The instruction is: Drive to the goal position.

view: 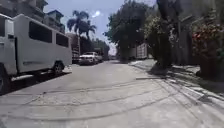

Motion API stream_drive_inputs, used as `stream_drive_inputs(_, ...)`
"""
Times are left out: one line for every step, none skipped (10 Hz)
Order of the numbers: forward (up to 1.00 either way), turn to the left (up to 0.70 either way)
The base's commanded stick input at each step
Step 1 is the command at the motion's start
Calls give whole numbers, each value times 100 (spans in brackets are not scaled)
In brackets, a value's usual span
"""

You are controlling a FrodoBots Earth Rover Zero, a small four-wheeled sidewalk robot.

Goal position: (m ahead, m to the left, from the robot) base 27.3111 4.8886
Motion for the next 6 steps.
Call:
stream_drive_inputs(100,3)
stream_drive_inputs(100,3)
stream_drive_inputs(100,3)
stream_drive_inputs(100,3)
stream_drive_inputs(100,3)
stream_drive_inputs(100,3)
